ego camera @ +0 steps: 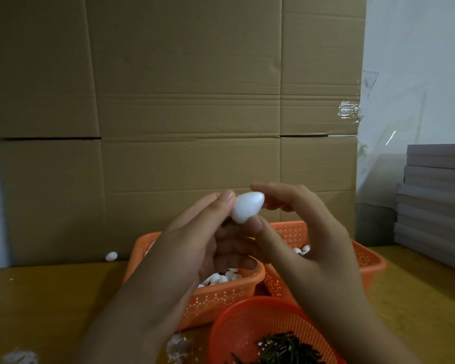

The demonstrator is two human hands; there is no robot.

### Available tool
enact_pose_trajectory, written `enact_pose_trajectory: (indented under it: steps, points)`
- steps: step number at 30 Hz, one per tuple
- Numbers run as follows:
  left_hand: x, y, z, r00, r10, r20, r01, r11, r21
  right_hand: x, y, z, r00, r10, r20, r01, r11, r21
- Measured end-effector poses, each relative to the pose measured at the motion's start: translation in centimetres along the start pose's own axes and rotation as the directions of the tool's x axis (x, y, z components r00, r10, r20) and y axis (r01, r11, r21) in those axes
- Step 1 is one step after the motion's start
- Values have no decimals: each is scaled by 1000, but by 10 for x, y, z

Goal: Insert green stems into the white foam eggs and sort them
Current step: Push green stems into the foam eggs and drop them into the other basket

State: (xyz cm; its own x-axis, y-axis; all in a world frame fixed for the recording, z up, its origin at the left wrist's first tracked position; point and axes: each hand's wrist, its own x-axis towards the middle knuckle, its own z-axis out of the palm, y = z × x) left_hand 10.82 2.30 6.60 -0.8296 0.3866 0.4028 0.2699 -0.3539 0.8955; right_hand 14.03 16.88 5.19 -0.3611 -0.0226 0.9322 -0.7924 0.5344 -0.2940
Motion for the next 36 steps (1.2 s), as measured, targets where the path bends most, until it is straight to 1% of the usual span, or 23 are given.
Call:
enact_pose_trajectory:
  steps: [2,3,5,7,8,10,11,12,14,16,17,18,19,21,22,23,25,27,29,31,32,34,36]
  points:
    - [0,-3,0,999,-17,-41,17,1000,-10,-2,-2,9,999,21,31,-22,999,30]
    - [0,-5,-2,998,-12,-61,12,1000,8,-2,-1,8,999,35,7,-36,998,53]
    - [-2,-8,-5,999,16,-39,-12,995,104,2,2,2,996,87,18,-88,992,92]
    - [-7,-7,-5,1000,30,-7,-28,984,173,1,1,6,981,180,68,-191,955,229]
    - [-8,-6,-5,999,42,-29,-35,976,215,0,5,5,968,243,56,-248,921,299]
    - [-8,-4,-7,982,138,-130,-79,922,378,4,16,1,933,360,24,-344,865,365]
    - [-7,-3,-9,962,215,-171,-111,872,476,5,25,-2,909,416,29,-401,853,334]
    - [-6,-1,-10,938,284,-200,-135,828,544,5,34,-4,888,455,66,-457,858,237]
    - [-6,4,-13,901,367,-231,-180,801,570,3,55,-8,842,501,200,-497,865,-73]
    - [-7,10,-16,880,398,-258,-214,819,533,-1,78,-12,739,586,333,-458,799,-390]
    - [-8,13,-18,870,412,-270,-227,822,523,-4,88,-13,672,637,377,-428,750,-504]
    - [-9,15,-19,860,427,-279,-238,820,521,-6,97,-15,619,673,405,-401,714,-574]
    - [-10,17,-21,850,442,-286,-251,818,517,-8,105,-15,608,684,403,-395,701,-594]
    - [-12,20,-24,839,458,-293,-272,820,503,-14,121,-15,686,664,298,-430,701,-569]
    - [-13,22,-25,836,462,-296,-279,823,496,-16,127,-15,729,649,218,-431,683,-589]
    - [-14,24,-25,830,469,-303,-286,823,491,-18,132,-16,753,638,162,-419,655,-629]
    - [-15,28,-27,816,480,-321,-297,825,481,-20,136,-15,772,621,134,-397,637,-661]
    - [-17,31,-28,804,493,-333,-313,826,468,-20,135,-13,786,603,137,-410,675,-613]
    - [-18,34,-31,786,509,-351,-331,826,456,-19,129,-8,820,557,133,-400,724,-562]
    - [-20,39,-35,763,522,-381,-349,829,437,-19,119,1,843,516,154,-387,779,-494]
    - [-22,42,-37,750,527,-400,-359,832,422,-19,113,6,839,513,185,-389,800,-457]
    - [-24,47,-41,724,533,-437,-381,838,391,-16,103,21,803,522,286,-391,825,-407]
    - [-27,51,-46,701,535,-471,-397,842,366,-10,97,41,739,530,415,-379,837,-394]
